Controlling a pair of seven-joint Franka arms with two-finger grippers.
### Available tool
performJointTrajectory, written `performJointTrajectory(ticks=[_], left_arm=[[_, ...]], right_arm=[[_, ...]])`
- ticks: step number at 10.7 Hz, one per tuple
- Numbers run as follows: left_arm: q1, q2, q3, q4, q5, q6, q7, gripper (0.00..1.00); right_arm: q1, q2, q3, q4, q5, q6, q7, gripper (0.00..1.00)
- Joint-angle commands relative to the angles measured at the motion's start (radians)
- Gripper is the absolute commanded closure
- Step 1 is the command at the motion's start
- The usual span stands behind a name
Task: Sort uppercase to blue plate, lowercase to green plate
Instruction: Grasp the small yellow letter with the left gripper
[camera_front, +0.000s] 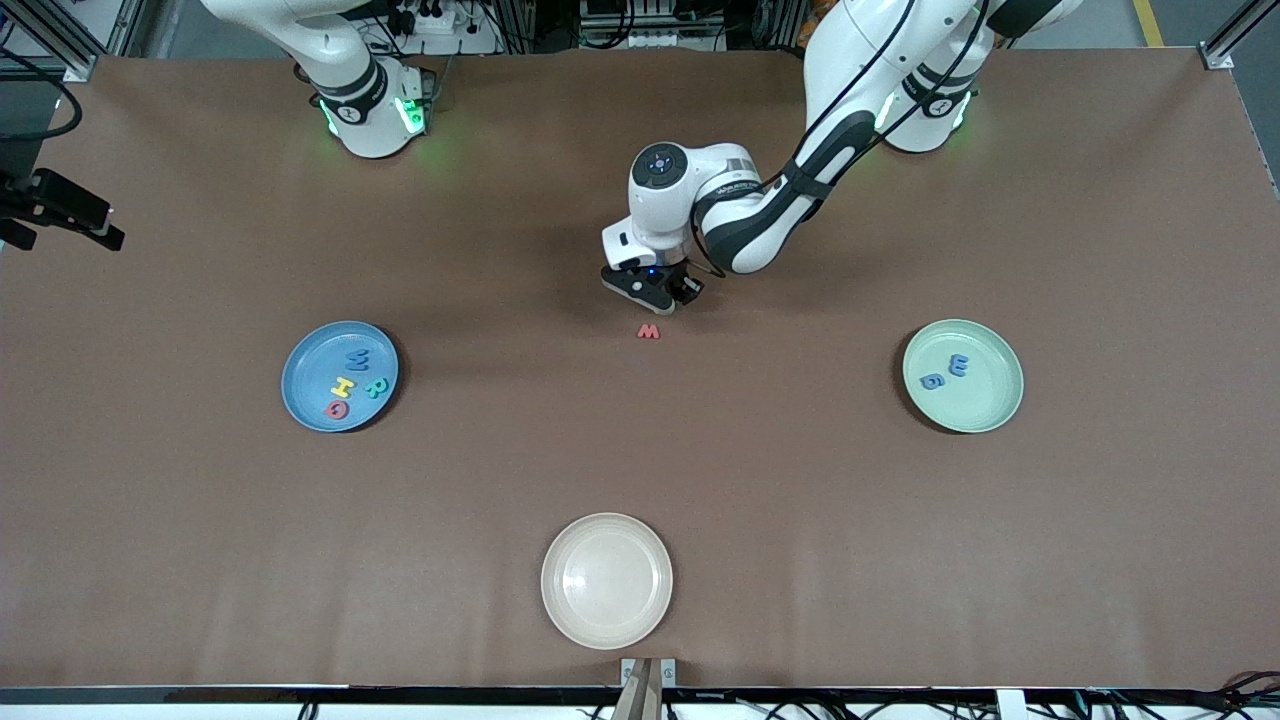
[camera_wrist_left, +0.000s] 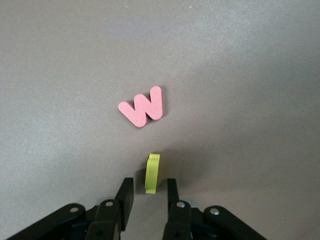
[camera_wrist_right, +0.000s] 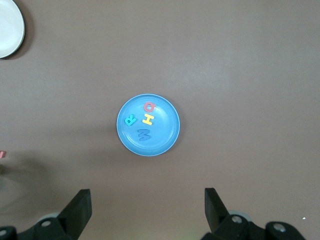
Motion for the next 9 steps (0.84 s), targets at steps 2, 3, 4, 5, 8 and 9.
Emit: performJointTrajectory(ticks=[2, 3, 4, 5, 8, 9], left_arm=[[-0.004, 0.008, 0.003, 0.018, 0.035, 0.005, -0.027, 0.72], [-0.004, 0.013, 0.005, 0.024, 0.035, 0.005, -0.027, 0.72], [-0.006, 0.014, 0.005, 0.027, 0.035, 0.008, -0.027, 0.71], [-0.010, 0.020, 0.006, 0.037, 0.033, 0.017, -0.027, 0.71], [-0.020, 0.028, 0.009, 0.048, 0.033, 0.019, -0.025, 0.72], [-0.018, 0.028, 0.009, 0.047, 0.033, 0.019, -0.019, 0.78]], right_arm=[[-0.007, 0.013, 0.011, 0.025, 0.011, -0.013, 0.026, 0.00], [-0.007, 0.013, 0.011, 0.025, 0.019, -0.013, 0.029, 0.00], [-0.004, 0.013, 0.014, 0.025, 0.018, -0.013, 0.031, 0.00], [0.012, 0.014, 0.017, 0.024, -0.004, -0.013, 0.046, 0.00], [0.013, 0.019, 0.014, 0.014, -0.013, -0.013, 0.066, 0.00], [0.013, 0.018, 0.014, 0.014, -0.013, -0.016, 0.066, 0.00]])
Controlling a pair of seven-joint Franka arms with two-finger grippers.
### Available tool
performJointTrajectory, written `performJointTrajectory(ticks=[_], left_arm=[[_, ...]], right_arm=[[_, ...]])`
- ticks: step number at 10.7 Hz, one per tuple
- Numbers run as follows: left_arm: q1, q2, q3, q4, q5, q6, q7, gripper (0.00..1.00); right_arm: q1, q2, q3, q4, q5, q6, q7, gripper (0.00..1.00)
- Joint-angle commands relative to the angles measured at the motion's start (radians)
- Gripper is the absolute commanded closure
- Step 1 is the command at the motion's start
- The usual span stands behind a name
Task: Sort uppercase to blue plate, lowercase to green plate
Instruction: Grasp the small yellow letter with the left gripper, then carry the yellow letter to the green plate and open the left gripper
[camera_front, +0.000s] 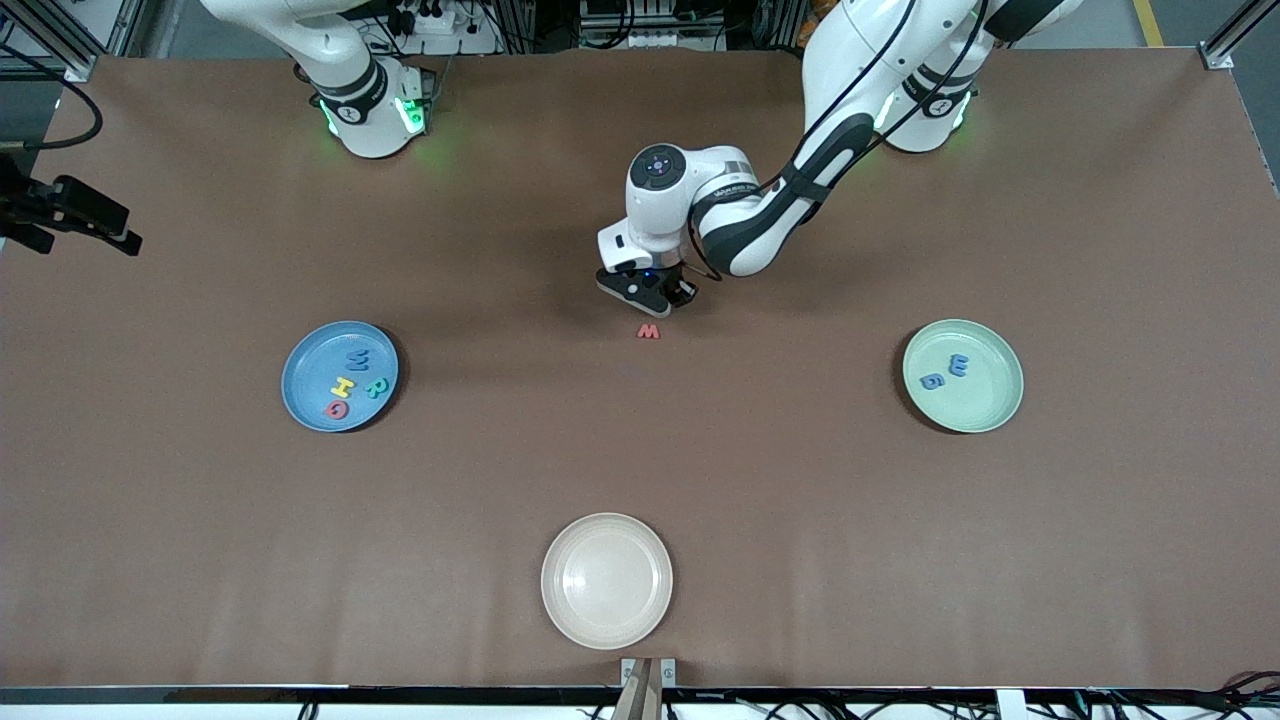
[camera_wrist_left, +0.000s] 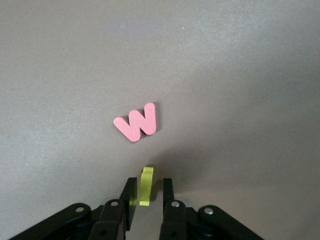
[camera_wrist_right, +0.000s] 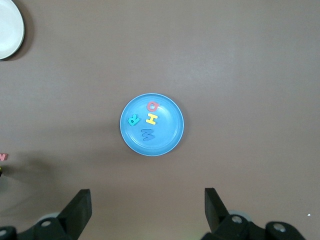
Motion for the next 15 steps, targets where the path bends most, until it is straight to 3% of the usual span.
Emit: performJointTrajectory(ticks=[1, 2, 6, 12, 15], left_arm=[[-0.013, 0.015, 0.008, 0.016, 0.035, 0.008, -0.015, 0.87], [-0.013, 0.015, 0.016, 0.014, 0.038, 0.008, -0.012, 0.97], [0.001, -0.008, 0.021, 0.011, 0.056, -0.003, 0.082, 1.00], [0.317, -0.203, -0.024, -0.038, -0.051, -0.393, 0.598, 1.00], [0.534, -0.256, -0.025, -0.136, -0.063, -0.443, 0.882, 1.00]], right_arm=[[-0.002, 0.002, 0.001, 0.013, -0.008, -0.028, 0.018, 0.00], [-0.004, 0.004, -0.001, 0.018, -0.008, -0.031, 0.016, 0.00], [-0.007, 0.007, -0.004, 0.019, -0.001, -0.013, 0.008, 0.00], [0.001, 0.011, -0.002, 0.019, 0.007, 0.016, 0.010, 0.00], [0.004, 0.008, 0.001, 0.021, 0.008, 0.016, 0.013, 0.00]])
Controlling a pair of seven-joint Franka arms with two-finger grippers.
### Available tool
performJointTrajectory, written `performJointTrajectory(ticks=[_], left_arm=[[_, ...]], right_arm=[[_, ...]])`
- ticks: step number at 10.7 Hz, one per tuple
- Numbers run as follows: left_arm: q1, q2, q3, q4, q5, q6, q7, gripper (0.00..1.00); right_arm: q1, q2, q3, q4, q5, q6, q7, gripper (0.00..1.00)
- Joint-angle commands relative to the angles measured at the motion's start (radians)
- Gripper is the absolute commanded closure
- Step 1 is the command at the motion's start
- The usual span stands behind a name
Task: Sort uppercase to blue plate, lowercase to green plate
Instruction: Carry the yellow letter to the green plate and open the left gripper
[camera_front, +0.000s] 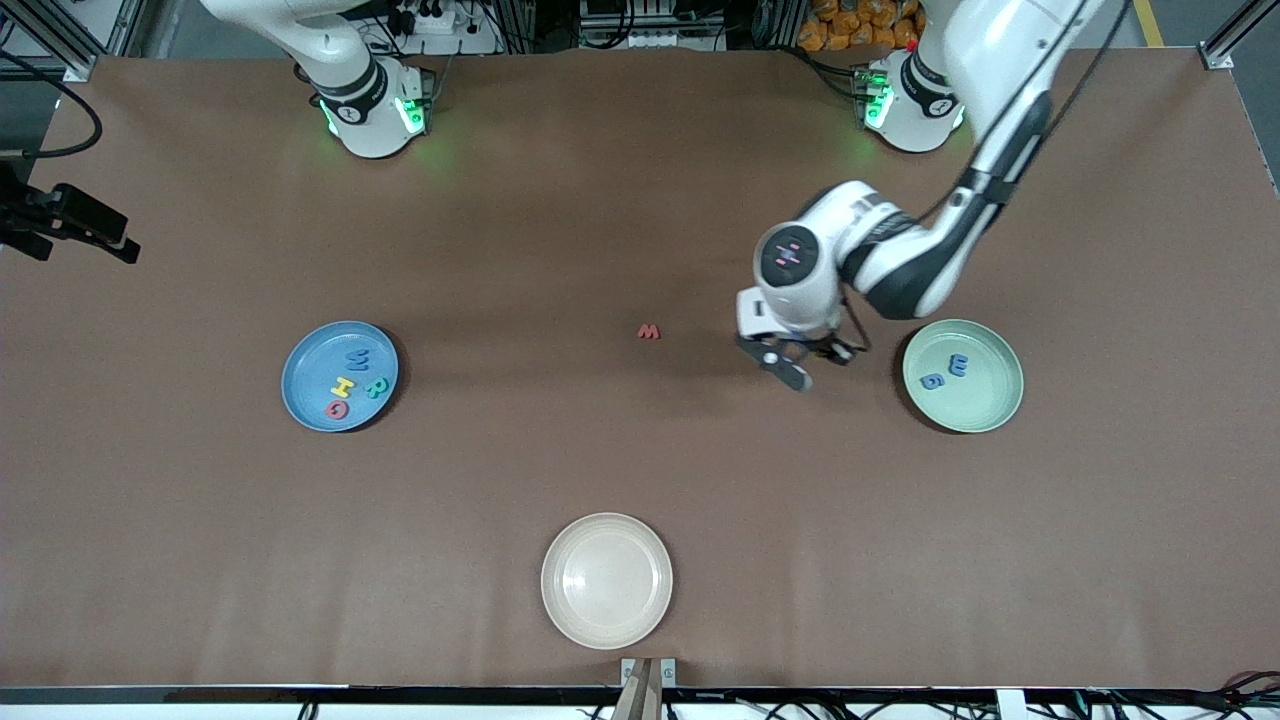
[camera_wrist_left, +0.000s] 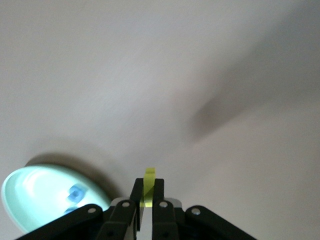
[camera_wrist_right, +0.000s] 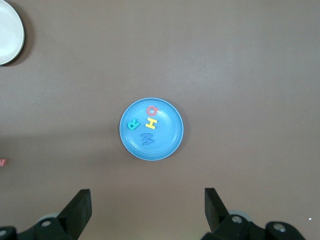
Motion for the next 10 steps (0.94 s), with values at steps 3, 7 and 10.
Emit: performJointTrajectory(ticks=[3, 7, 10], left_arm=[[0.235, -0.045, -0.012, -0.149, -0.029, 0.003, 0.288, 1.00], [0.279, -0.038, -0.009, -0.157, -0.017, 0.012, 0.333, 1.00], [0.287, -0.039, -0.007, -0.137, -0.017, 0.015, 0.330, 0.45]], right_arm=[[0.001, 0.009, 0.000, 0.012, 0.009, 0.025, 0.015, 0.00], [0.001, 0.009, 0.000, 0.012, 0.007, 0.024, 0.018, 0.00], [0.000, 0.012, 0.000, 0.009, 0.006, 0.051, 0.016, 0.00]])
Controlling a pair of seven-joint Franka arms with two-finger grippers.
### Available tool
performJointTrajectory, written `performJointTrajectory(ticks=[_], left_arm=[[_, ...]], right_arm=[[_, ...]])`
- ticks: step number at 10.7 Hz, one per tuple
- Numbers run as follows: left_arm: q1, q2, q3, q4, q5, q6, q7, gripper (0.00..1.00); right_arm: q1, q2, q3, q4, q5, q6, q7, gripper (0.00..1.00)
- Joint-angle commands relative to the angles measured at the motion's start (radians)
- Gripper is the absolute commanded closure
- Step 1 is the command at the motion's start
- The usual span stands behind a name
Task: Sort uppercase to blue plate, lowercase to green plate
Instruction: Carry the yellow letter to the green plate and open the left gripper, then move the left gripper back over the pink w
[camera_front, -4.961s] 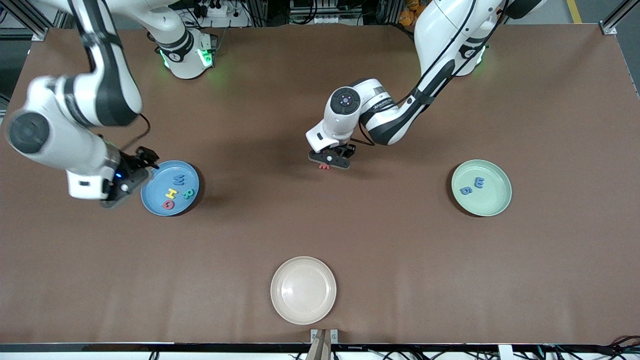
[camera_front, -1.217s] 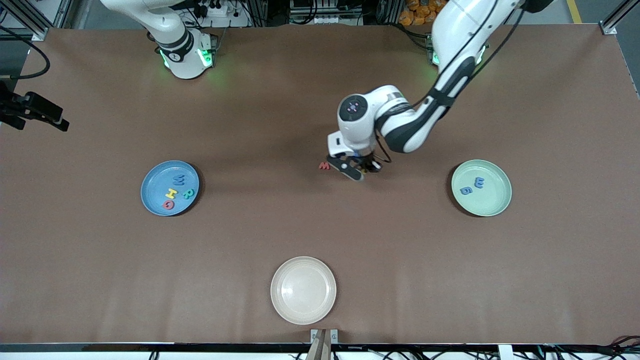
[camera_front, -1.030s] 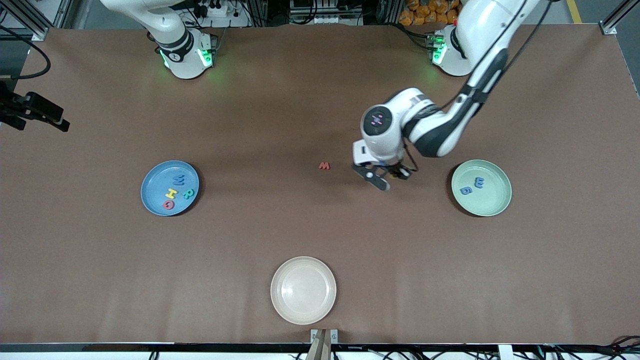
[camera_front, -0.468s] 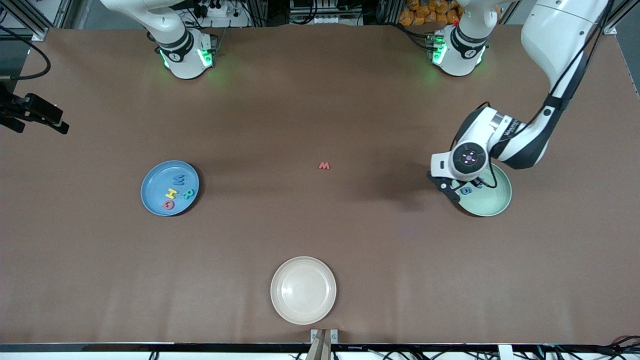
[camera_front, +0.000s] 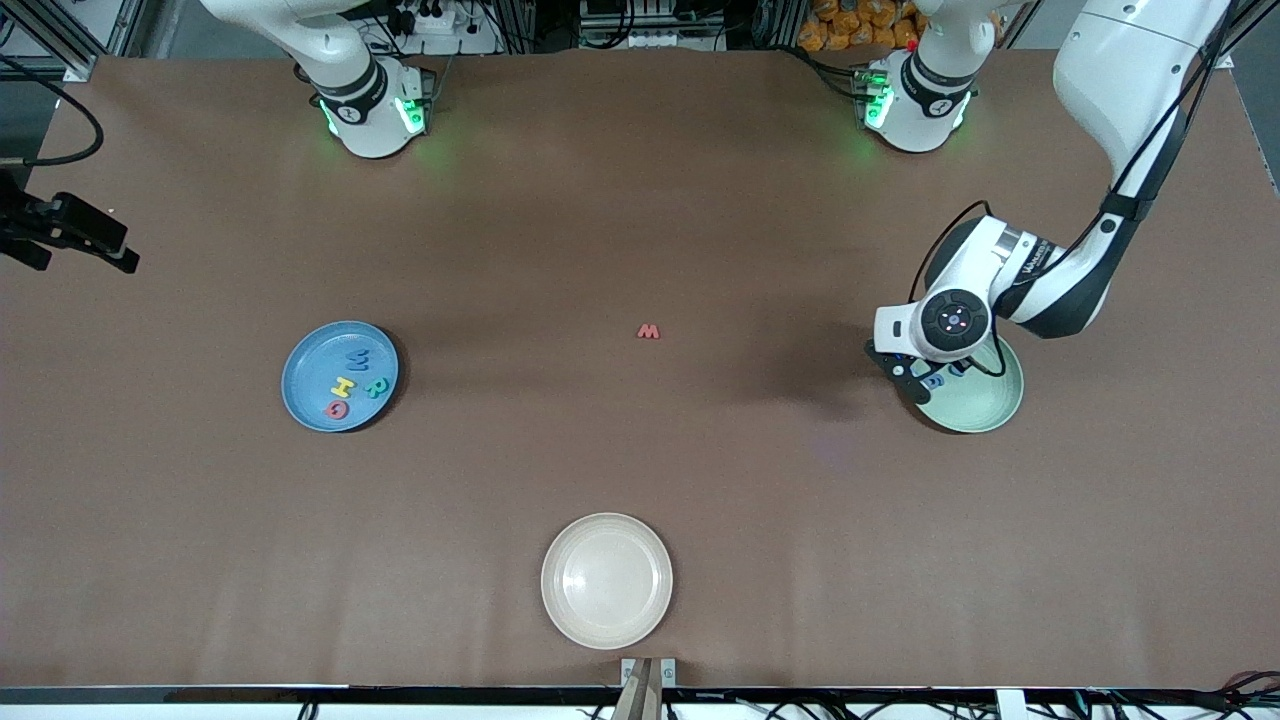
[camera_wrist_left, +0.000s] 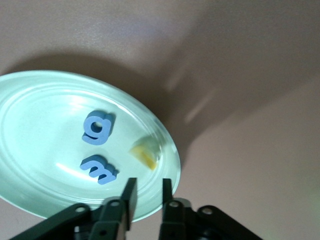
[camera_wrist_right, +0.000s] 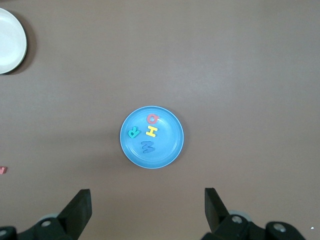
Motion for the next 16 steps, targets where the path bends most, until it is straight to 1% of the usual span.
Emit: performJointTrajectory(ticks=[1, 2, 3, 4, 5, 6, 7, 8, 9, 10, 12, 13, 15, 16], left_arm=[[0.017, -0.026, -0.009, 0.003, -0.011, 0.015, 0.020, 0.32], [0.016, -0.027, -0.007, 0.025, -0.028, 0.017, 0.013, 0.38], [0.010, -0.029, -0.012, 0.046, -0.090, 0.019, -0.012, 0.43], [-0.015, -0.026, -0.012, 0.089, -0.218, 0.019, -0.019, 0.43], [-0.073, -0.024, -0.013, 0.118, -0.320, 0.034, -0.029, 0.46], [-0.131, -0.030, -0.016, 0.122, -0.391, 0.066, -0.105, 0.49], [-0.200, -0.032, -0.016, 0.135, -0.414, 0.083, -0.218, 0.49], [-0.275, -0.029, -0.016, 0.157, -0.415, 0.089, -0.299, 0.49], [-0.329, -0.029, -0.016, 0.172, -0.405, 0.094, -0.340, 0.49], [-0.378, -0.027, -0.021, 0.174, -0.392, 0.138, -0.336, 0.48], [-0.403, -0.003, -0.079, 0.174, -0.329, 0.233, -0.316, 0.43], [-0.408, 0.009, -0.097, 0.172, -0.271, 0.268, -0.294, 0.41], [-0.411, 0.041, -0.122, 0.174, -0.153, 0.328, -0.227, 0.34], [-0.409, 0.072, -0.139, 0.175, -0.098, 0.365, -0.178, 0.34]], right_arm=[[0.003, 0.004, 0.000, 0.005, -0.002, 0.006, 0.013, 0.00], [0.003, 0.004, 0.000, 0.005, -0.002, -0.001, 0.013, 0.00], [0.003, 0.004, 0.000, 0.004, -0.002, -0.006, 0.013, 0.00], [0.003, 0.004, 0.000, 0.002, -0.002, -0.012, 0.012, 0.00], [0.003, 0.004, 0.000, 0.002, -0.002, -0.013, 0.009, 0.00], [0.003, 0.004, 0.002, 0.002, -0.002, -0.014, 0.007, 0.00], [0.004, 0.004, 0.002, 0.002, -0.002, -0.015, 0.007, 0.00], [0.004, 0.002, 0.002, -0.001, -0.002, -0.029, 0.009, 0.00], [0.004, 0.002, 0.002, -0.002, -0.002, -0.036, 0.009, 0.00], [0.006, 0.004, 0.002, -0.001, -0.002, -0.037, 0.009, 0.00], [0.007, 0.004, 0.004, -0.001, -0.002, -0.030, 0.009, 0.00], [0.007, 0.004, 0.004, -0.002, -0.002, -0.030, 0.009, 0.00], [0.010, 0.004, 0.004, -0.002, -0.002, -0.030, 0.009, 0.00], [0.010, 0.004, 0.002, -0.002, -0.002, -0.033, 0.009, 0.00]])
